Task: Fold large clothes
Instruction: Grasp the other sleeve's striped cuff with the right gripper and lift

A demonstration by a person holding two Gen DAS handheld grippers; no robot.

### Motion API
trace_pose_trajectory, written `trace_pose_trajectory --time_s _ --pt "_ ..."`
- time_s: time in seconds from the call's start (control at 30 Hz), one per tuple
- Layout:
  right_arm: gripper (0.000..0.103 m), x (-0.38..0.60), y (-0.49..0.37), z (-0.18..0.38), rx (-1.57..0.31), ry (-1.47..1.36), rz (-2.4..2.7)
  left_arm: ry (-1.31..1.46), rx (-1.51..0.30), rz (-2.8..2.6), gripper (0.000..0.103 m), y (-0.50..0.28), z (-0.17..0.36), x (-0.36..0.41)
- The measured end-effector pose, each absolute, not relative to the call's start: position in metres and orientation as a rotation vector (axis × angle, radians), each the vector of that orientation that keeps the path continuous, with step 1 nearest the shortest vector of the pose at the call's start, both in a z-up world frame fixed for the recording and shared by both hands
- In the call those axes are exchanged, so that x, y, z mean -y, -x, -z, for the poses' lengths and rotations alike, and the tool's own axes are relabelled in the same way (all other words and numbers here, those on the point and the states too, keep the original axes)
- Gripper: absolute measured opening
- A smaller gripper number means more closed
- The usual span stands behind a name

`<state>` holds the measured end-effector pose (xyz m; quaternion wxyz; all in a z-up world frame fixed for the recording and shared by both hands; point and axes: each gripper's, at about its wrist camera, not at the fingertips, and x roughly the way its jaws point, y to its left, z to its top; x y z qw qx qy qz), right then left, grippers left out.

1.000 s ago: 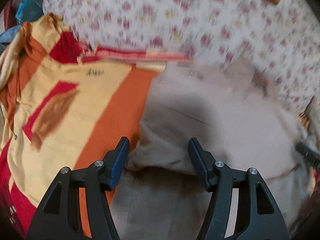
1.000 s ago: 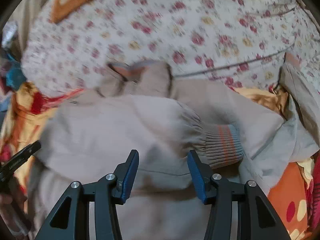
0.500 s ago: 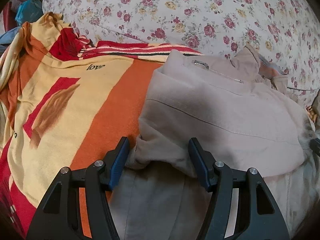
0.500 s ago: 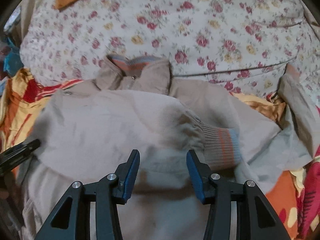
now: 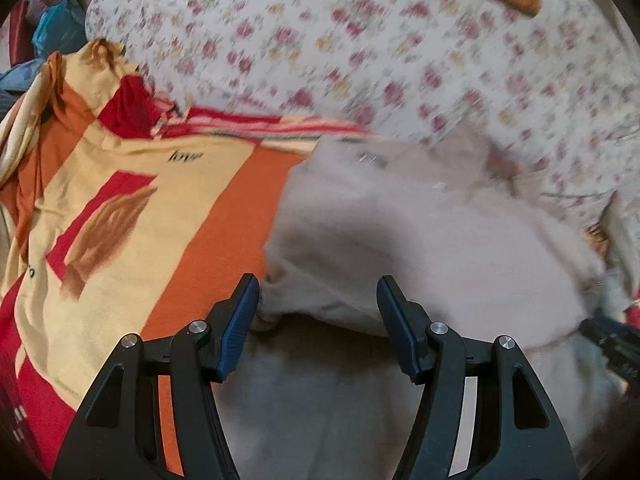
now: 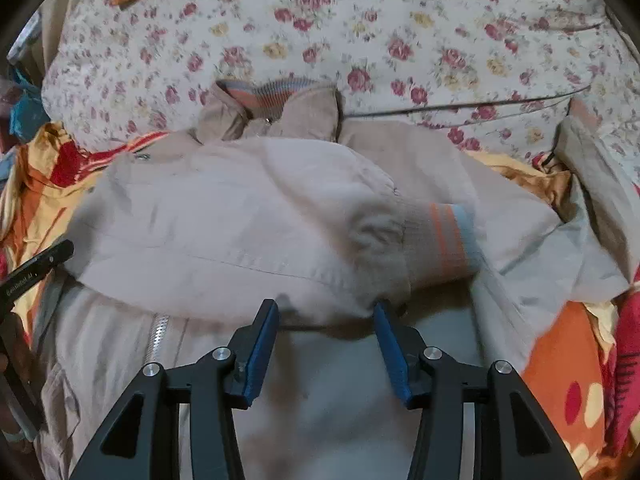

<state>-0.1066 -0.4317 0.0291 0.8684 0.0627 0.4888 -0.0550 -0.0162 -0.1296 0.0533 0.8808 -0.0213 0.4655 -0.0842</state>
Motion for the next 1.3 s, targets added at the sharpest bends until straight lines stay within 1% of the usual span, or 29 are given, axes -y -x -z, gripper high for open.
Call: trace_pose_trajectory --time_s 0.1,0.33,0.37,0.4,0.43,0.47,0.73,0.9,0.97,1.0,1.03,1.27,1.3 --pt "0.048 0.44 0.115 -0.042 -0.999 -0.153 0.107 0.057 -0.926 0.237 0.061 0.023 -0.063 0.135" --pt "0.05 0.492 0.129 -0.063 -0.945 -0.265 0.159 0.008 -0.985 0.31 0.061 0.025 -0.047 0.158" --pt "0.051 0.502 0.13 -0.066 -0.937 -0.281 0.177 0.001 -0.99 0.314 0.061 0.026 -0.046 0.16" --pt "0.058 0.514 0.131 -0.07 -0.927 -0.302 0.199 -0.004 -0.992 0.317 0.061 0.026 -0.044 0.161" --pt "0.067 0.525 0.131 -0.073 -0.915 -0.32 0.222 -0.006 -0.992 0.318 0.061 0.028 -0.044 0.162" --pt "0.069 0.54 0.131 -0.077 -0.894 -0.338 0.257 -0.008 -0.992 0.317 0.061 0.028 -0.043 0.163" --pt "0.07 0.624 0.121 -0.096 -0.848 -0.431 0.418 0.023 -1.013 0.313 0.061 0.023 -0.037 0.158" --pt "0.07 0.656 0.092 -0.103 -0.824 -0.346 0.519 0.015 -1.019 0.312 0.061 0.022 -0.033 0.159" --pt "0.073 0.667 0.072 -0.103 -0.832 -0.289 0.556 0.01 -1.018 0.312 0.061 0.021 -0.032 0.16" --pt "0.078 0.673 0.062 -0.102 -0.842 -0.268 0.57 0.008 -1.018 0.311 0.061 0.021 -0.032 0.161" --pt "0.081 0.678 0.052 -0.1 -0.852 -0.248 0.586 0.005 -1.018 0.311 0.061 0.02 -0.031 0.161" --pt "0.08 0.717 0.0 -0.076 -0.906 -0.198 0.674 -0.03 -1.023 0.31 0.061 0.014 -0.025 0.167" --pt "0.071 0.721 -0.003 -0.074 -0.91 -0.185 0.679 -0.038 -1.023 0.309 0.061 0.013 -0.025 0.168"
